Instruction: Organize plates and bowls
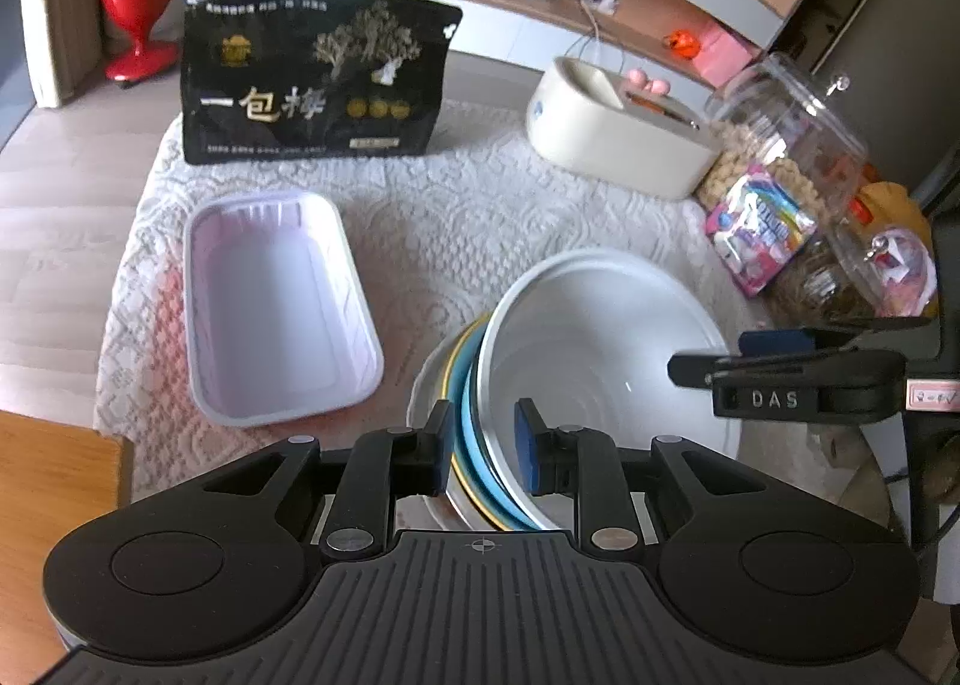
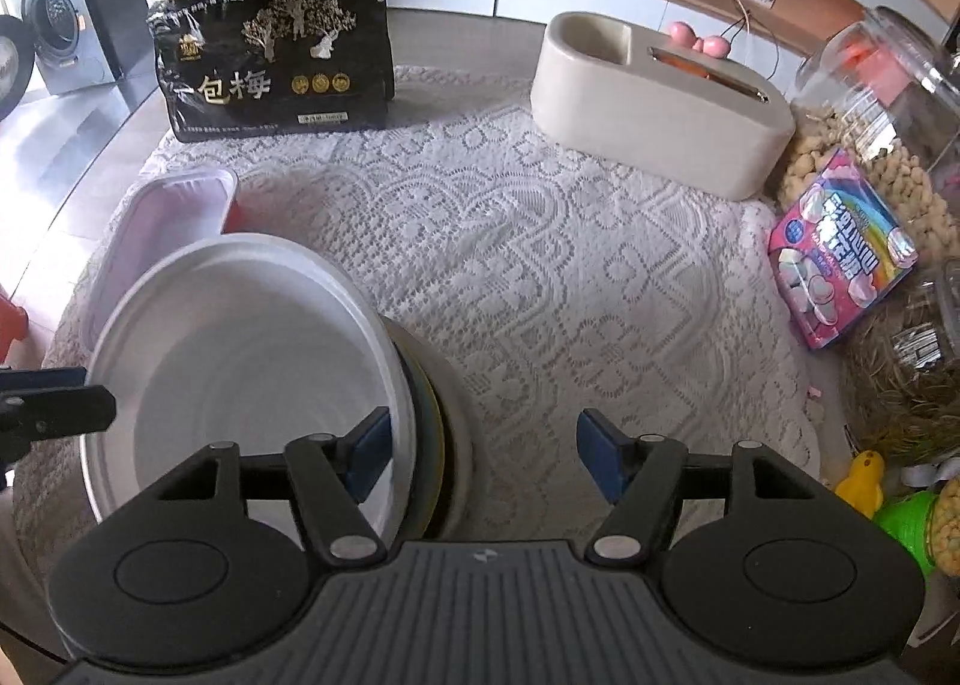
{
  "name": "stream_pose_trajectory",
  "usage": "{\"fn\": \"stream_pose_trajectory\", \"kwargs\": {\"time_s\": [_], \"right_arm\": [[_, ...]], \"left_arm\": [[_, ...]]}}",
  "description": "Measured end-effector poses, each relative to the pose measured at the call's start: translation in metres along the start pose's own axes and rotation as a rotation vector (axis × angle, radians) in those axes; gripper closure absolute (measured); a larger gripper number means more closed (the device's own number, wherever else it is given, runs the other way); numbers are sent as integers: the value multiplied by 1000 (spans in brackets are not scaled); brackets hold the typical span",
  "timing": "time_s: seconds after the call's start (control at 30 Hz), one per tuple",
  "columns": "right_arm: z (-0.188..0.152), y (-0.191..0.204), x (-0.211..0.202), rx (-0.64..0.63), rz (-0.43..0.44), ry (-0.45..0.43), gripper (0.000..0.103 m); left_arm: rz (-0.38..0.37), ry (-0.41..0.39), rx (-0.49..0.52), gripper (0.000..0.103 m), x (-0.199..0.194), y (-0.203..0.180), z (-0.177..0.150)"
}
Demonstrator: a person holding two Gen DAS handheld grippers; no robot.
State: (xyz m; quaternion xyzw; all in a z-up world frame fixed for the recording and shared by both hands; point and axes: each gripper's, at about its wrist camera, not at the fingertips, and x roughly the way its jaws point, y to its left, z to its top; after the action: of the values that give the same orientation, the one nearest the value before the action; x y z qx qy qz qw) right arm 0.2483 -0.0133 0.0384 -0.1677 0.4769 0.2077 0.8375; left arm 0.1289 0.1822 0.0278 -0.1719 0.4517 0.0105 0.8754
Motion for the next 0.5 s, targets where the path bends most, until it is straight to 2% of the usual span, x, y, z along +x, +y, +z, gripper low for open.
{"fn": "stream_pose_trajectory", "kwargs": {"time_s": [0.17,0.3,0.37,0.5], "right_arm": [[-9,2,-5,3,83,36,38],[-16,7,0,43,172,112,55],[-15,10,-2,53,204,115,57],[-8,19,-8,8,150,53,57]], "left_arm": [[18,23,8,78,5,1,-1],[13,45,8,78,12,0,-4],[15,46,10,78,12,-1,-4],[18,47,8,78,12,-1,-5]]}}
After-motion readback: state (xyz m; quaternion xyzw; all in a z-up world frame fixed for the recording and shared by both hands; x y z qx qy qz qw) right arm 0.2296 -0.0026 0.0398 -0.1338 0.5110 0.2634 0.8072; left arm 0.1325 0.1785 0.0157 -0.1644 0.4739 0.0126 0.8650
